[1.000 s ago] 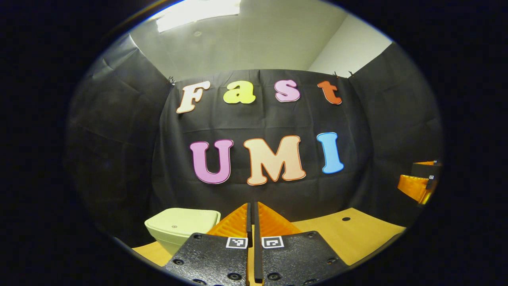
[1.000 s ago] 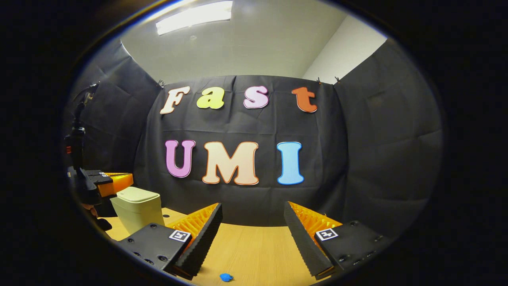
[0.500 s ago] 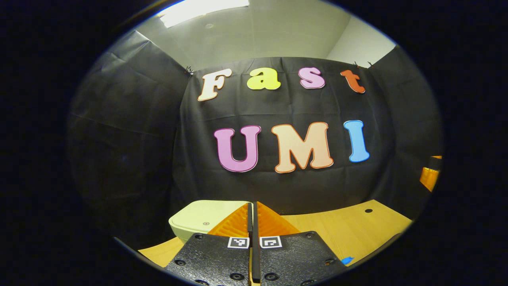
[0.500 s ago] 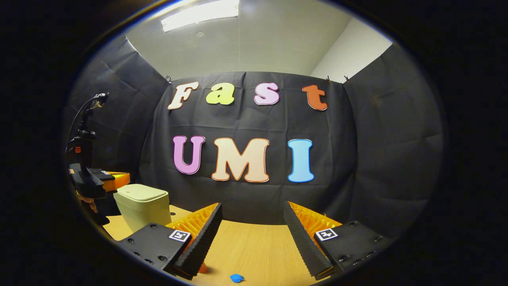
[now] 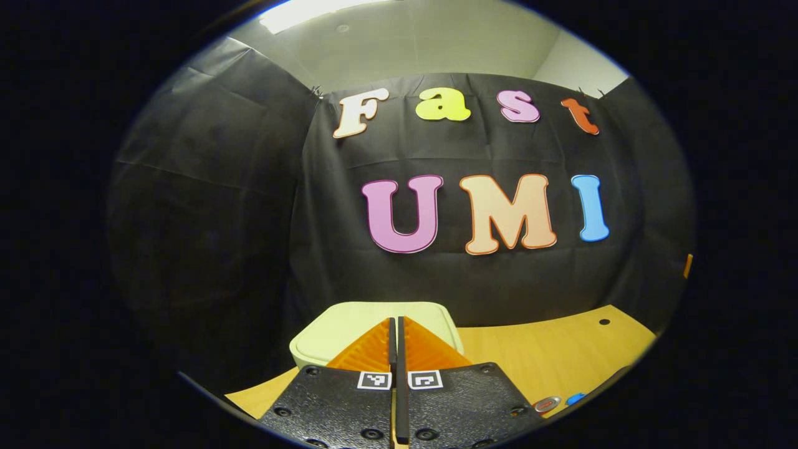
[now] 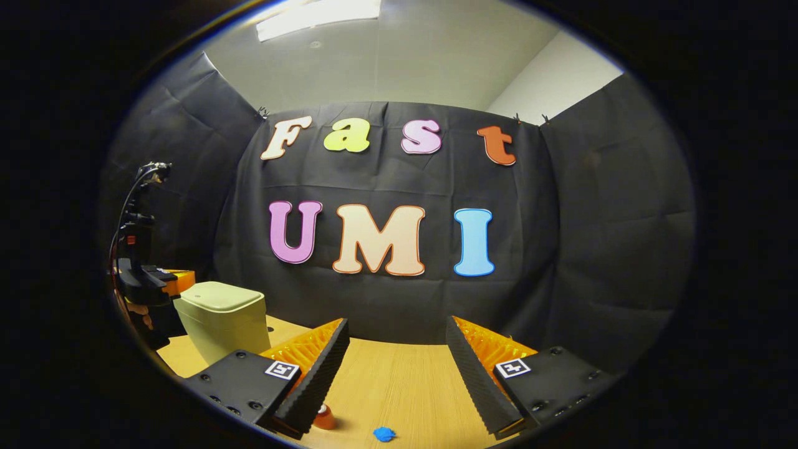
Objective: Press the lid of the desktop garbage bin to open it, pick up the crumpled paper on the desktop and throw it into the bin, then pick up the pop can on the desktop and drop it into the bin, and finally close the garbage bin lid.
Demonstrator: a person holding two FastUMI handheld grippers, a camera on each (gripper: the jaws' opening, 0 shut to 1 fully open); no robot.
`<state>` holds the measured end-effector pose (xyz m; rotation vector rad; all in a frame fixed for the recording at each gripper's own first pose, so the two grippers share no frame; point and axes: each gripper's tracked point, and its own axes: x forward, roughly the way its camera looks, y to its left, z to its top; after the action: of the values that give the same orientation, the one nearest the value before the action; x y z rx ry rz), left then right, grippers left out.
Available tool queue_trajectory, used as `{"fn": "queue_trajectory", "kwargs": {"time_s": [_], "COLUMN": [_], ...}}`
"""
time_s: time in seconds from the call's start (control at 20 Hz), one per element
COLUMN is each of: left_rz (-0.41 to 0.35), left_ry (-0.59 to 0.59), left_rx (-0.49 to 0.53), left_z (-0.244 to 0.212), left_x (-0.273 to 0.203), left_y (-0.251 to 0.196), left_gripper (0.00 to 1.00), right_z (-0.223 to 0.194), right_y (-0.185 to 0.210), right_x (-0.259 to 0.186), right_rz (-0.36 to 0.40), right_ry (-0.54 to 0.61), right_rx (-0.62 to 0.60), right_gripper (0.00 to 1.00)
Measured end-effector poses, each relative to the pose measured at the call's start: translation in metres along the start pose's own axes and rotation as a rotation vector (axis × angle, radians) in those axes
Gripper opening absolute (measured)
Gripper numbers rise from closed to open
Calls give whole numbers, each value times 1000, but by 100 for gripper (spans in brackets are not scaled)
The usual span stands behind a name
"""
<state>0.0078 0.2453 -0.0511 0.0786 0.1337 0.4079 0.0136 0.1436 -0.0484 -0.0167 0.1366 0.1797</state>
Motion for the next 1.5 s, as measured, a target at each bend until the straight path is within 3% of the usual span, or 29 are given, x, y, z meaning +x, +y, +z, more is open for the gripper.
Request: {"fn": "queue_trajectory", "kwargs": {"time_s": [0.25,0.4,0.5,0.7,0.85,0.9,1.05,1.3,1.5], "left_rz": [41,31,22,27,-2,9,35,-38,-90], "left_ry": [55,111,87,120,39,37,-58,-148,-151], "left_rx": [-10,-24,-19,45,6,-4,16,7,-24], "left_z": [-29,-48,-45,-54,-35,-32,4,48,55], "left_x": [16,19,22,21,20,15,2,-34,-55], "left_y": [30,32,31,29,24,24,23,-20,-55], "left_gripper": [0,0,0,0,0,0,0,0,0], "right_z": [-11,-13,-14,-11,-1,-3,-8,-24,-34], "right_y": [8,11,14,11,0,-3,-18,-40,-45], "right_x": [-1,-1,0,4,6,7,8,10,15], "right_rz": [-17,-21,-14,-5,-13,-4,6,36,79], "right_ry": [42,53,62,56,26,28,41,70,89], "right_rx": [-36,-40,-46,-49,-48,-49,-46,-30,-21], "right_gripper": [98,98,98,100,97,100,97,98,98]}}
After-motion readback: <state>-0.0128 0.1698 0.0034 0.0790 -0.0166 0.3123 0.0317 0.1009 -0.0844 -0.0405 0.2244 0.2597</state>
